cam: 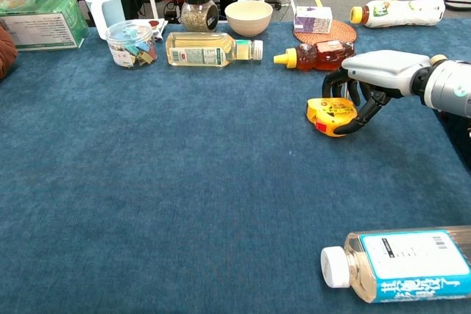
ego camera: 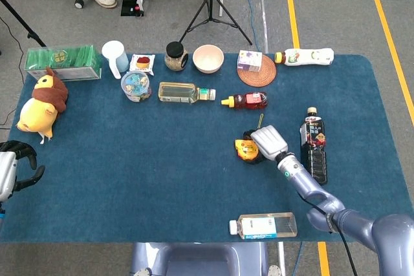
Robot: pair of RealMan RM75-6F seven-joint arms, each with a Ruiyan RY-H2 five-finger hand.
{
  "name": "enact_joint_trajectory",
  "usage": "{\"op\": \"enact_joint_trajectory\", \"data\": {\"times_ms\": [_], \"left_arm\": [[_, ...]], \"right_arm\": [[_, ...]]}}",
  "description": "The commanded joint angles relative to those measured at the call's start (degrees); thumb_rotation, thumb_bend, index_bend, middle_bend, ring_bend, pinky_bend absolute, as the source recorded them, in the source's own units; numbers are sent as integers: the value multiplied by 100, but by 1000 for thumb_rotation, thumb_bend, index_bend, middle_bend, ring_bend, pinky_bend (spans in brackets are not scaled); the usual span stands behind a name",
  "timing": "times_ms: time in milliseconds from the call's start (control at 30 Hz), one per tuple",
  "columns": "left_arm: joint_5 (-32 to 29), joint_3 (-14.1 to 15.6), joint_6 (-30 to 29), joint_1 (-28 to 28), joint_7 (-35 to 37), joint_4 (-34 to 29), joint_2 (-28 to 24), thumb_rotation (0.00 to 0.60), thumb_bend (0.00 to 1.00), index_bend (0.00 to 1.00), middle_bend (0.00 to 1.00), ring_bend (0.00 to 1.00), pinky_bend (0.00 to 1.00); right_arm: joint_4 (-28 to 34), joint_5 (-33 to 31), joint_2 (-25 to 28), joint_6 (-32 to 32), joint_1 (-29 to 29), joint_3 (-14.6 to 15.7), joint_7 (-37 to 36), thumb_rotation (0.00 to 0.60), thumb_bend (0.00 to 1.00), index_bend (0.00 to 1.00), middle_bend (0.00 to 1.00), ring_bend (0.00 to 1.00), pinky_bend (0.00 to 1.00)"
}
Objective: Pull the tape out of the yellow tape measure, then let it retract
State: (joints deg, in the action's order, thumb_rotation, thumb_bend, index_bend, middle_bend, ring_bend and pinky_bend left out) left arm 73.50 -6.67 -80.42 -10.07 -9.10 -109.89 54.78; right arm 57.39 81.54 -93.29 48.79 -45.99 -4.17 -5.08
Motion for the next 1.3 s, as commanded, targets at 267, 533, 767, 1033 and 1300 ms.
{"op": "enact_joint_trajectory", "data": {"times_ms": [267, 533, 767, 1033, 1300], "left_arm": [[-7, -12, 99, -63, -42, -65, -52, 600, 293, 664, 458, 272, 282], [-28, -74, 594, -363, 87, -229, -64, 600, 293, 664, 458, 280, 346], [-334, -247, 1519, -995, 55, -253, 42, 600, 290, 665, 458, 283, 350], [-838, -559, 2450, -1887, -150, -70, 463, 540, 281, 596, 368, 189, 227], [-1442, -939, 3313, -2771, 62, 233, 945, 370, 271, 554, 294, 114, 194]], "right_arm": [[242, 186, 136, 265, 67, -54, -580, 423, 228, 590, 598, 654, 611], [1159, 330, 642, 454, 148, -36, -670, 423, 228, 590, 598, 650, 613], [2293, 356, 1199, 600, 212, -86, -332, 426, 228, 589, 597, 649, 615], [3314, 258, 1584, 771, 297, -202, 178, 425, 228, 588, 596, 648, 617], [3761, 62, 1638, 763, 296, -310, 562, 423, 228, 588, 595, 647, 620]]}}
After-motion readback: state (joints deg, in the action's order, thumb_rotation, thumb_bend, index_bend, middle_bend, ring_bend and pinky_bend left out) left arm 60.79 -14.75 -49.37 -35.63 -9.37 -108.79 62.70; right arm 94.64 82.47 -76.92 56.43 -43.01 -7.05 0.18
